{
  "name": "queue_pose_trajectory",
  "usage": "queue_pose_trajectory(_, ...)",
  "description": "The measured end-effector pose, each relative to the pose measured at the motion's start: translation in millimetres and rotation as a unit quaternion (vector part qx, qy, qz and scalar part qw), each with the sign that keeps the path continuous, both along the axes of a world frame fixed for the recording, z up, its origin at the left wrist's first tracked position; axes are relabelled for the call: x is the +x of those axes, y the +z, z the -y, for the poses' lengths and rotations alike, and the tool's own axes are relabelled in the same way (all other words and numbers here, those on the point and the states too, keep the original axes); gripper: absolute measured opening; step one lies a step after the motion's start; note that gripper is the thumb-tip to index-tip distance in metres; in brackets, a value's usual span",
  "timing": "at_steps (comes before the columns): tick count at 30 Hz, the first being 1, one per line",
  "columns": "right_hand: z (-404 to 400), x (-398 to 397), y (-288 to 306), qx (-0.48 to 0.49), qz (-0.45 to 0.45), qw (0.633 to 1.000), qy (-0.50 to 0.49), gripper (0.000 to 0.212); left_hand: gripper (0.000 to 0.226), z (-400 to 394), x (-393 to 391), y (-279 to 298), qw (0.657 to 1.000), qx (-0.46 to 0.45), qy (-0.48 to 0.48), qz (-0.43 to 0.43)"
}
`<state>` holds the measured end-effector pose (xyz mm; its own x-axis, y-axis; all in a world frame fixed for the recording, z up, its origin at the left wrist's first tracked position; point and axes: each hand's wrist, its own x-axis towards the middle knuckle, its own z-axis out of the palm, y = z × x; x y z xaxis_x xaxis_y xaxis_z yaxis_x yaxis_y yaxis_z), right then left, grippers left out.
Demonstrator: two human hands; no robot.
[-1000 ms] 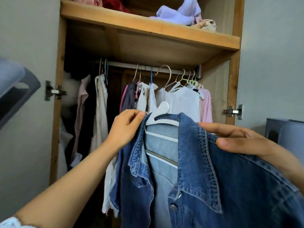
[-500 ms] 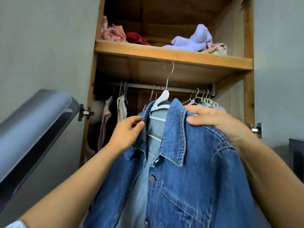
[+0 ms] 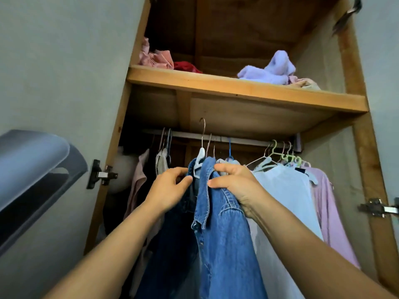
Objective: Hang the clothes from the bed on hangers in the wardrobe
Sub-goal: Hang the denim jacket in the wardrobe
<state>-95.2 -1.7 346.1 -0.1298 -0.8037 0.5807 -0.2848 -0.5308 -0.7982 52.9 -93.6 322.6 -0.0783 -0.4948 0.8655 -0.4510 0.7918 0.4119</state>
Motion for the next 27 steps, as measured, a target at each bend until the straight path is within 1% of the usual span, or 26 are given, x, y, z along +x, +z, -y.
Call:
queue_pose_trajectory(3, 37, -3, 3, -0.007, -0.014, 1.0, -0.018, 0.062, 0.035, 26, -8, 5, 1.0, -0.013, -0.007, 0.006)
queue_pose_trajectory(7, 86, -5, 12, -0.018, -0.082, 0.994, -0.077, 0.06, 0.036, 63, -19, 8, 1.0, -0.018, 0.001, 0.016)
queue_pose_trajectory(11, 127, -13, 29, -0.032, -0.132, 0.983, -0.126, 0.039, 0.036, 103, -29, 17, 0.999, -0.03, 0.012, 0.027)
queue_pose_trajectory(14, 154, -17, 46, -0.054, -0.121, 0.978, -0.162, 0.044, 0.035, 129, -35, 25, 0.998, -0.042, 0.015, 0.035)
queue_pose_trajectory(16, 175, -21, 60, -0.06, -0.129, 0.973, -0.181, 0.047, 0.035, 148, -39, 29, 0.998, -0.045, 0.016, 0.035)
queue_pose_trajectory(17, 185, -24, 67, -0.058, -0.137, 0.971, -0.188, 0.042, 0.035, 157, -40, 31, 0.998, -0.047, 0.015, 0.031)
queue_pose_trajectory(19, 199, -28, 80, -0.054, -0.15, 0.963, -0.216, 0.015, 0.037, 171, -42, 33, 0.998, -0.052, 0.007, 0.027)
queue_pose_trajectory(20, 202, -29, 85, -0.053, -0.16, 0.96, -0.222, 0.011, 0.037, 176, -44, 33, 0.997, -0.066, -0.002, 0.027)
queue_pose_trajectory(23, 213, -32, 96, -0.052, -0.185, 0.954, -0.231, 0.045, 0.037, 183, -52, 33, 0.991, -0.133, -0.024, 0.006)
queue_pose_trajectory(25, 222, -35, 100, -0.044, -0.196, 0.951, -0.237, 0.05, 0.035, 184, -55, 35, 0.984, -0.171, -0.038, -0.041)
queue_pose_trajectory(27, 231, -39, 103, -0.023, -0.211, 0.948, -0.236, 0.048, 0.034, 184, -56, 40, 0.976, -0.198, -0.056, -0.075)
